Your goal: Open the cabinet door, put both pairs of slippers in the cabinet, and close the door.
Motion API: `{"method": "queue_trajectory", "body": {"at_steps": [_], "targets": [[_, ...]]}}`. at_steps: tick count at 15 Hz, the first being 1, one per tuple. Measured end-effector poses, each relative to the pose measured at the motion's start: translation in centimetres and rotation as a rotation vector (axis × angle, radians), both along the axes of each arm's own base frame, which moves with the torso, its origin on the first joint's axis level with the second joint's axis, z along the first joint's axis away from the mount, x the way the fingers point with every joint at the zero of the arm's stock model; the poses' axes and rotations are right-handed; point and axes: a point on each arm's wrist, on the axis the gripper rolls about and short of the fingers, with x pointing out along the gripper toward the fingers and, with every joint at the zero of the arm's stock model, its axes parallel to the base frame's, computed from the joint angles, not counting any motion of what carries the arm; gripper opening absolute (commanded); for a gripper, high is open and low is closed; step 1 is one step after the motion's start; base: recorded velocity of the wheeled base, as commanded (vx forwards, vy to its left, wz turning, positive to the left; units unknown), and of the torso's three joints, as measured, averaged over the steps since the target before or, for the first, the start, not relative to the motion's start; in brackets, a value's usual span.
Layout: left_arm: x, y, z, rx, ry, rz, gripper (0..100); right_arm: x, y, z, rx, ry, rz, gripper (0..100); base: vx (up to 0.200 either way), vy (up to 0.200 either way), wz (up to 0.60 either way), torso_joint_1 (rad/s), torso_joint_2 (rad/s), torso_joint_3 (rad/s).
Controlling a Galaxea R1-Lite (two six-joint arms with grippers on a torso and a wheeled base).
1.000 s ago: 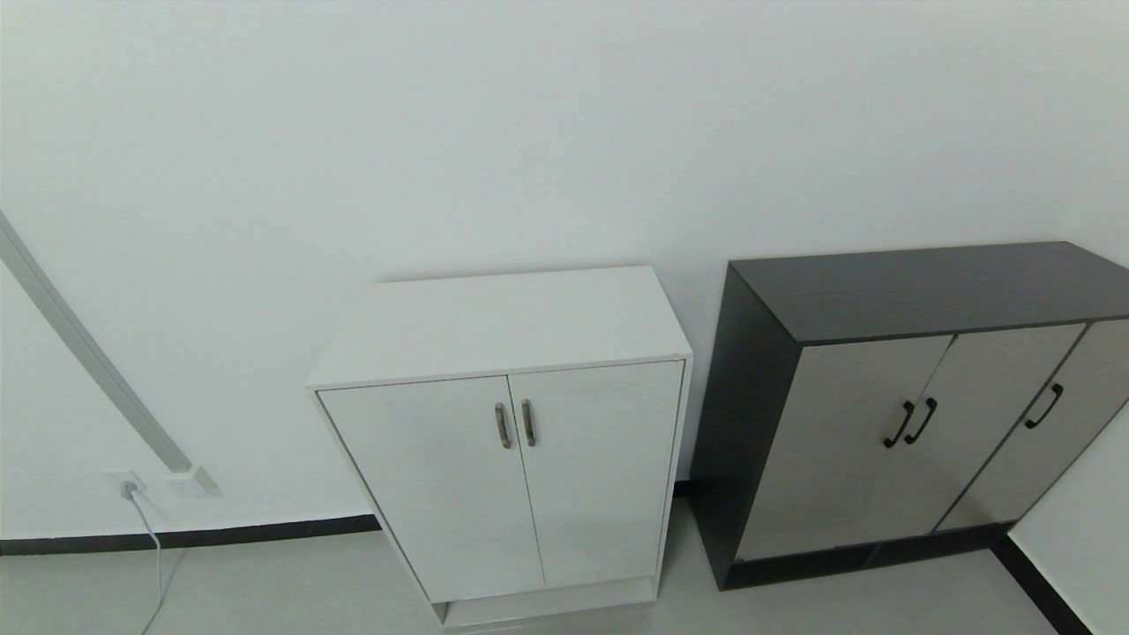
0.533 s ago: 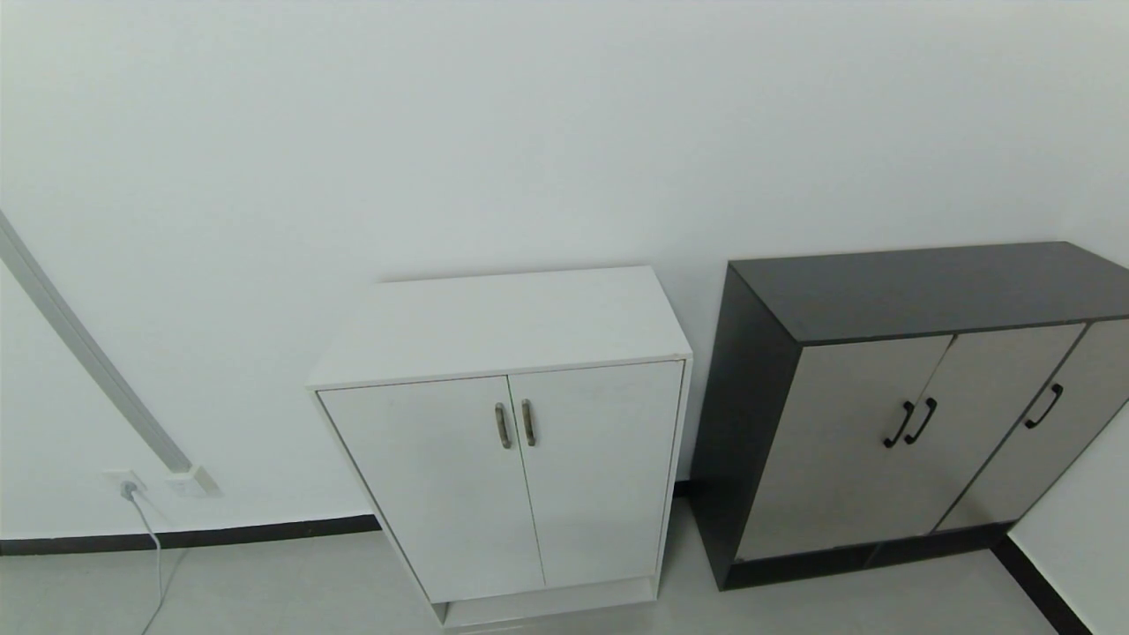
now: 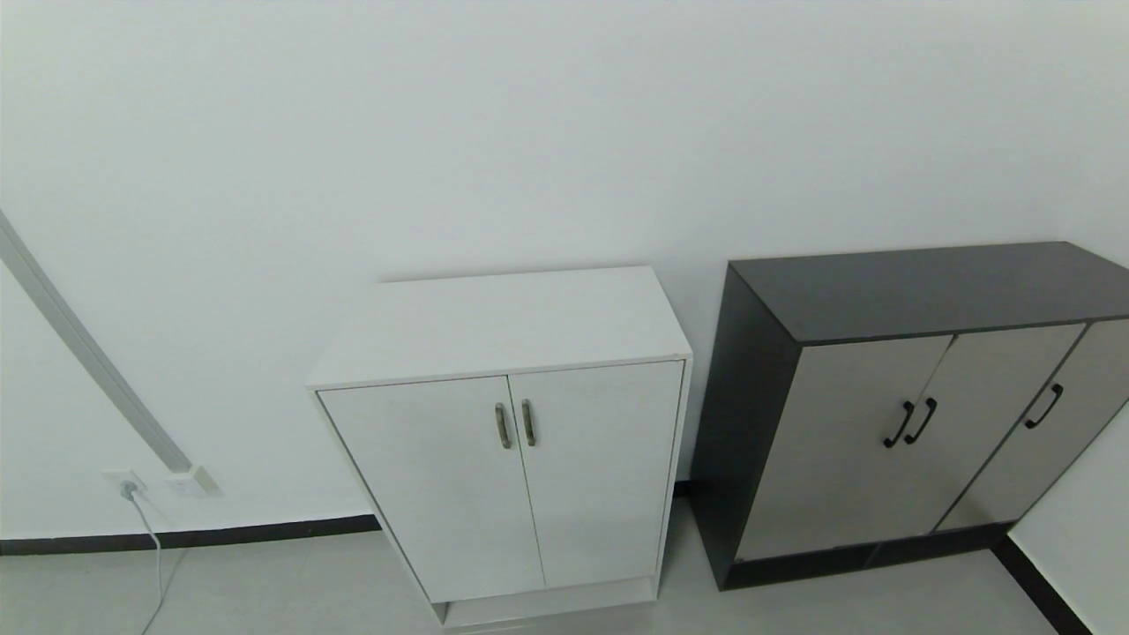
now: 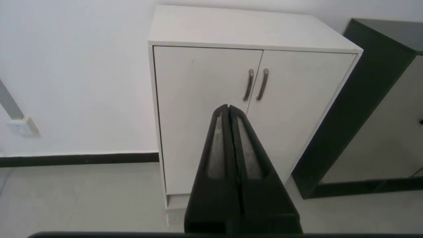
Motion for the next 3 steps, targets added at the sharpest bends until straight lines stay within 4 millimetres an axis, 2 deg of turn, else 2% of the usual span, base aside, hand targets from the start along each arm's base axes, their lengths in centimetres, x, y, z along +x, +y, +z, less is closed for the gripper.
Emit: {"method": "queue_trajectory", "body": {"at_steps": [3], "targets": [[0.00, 0.00, 0.00, 0.000, 0.000, 0.001, 0, -0.01, 0.01, 0.00, -0.005, -0.001, 0.001, 0, 0.000, 0.000, 0.00, 0.000, 0.00, 0.000]]}}
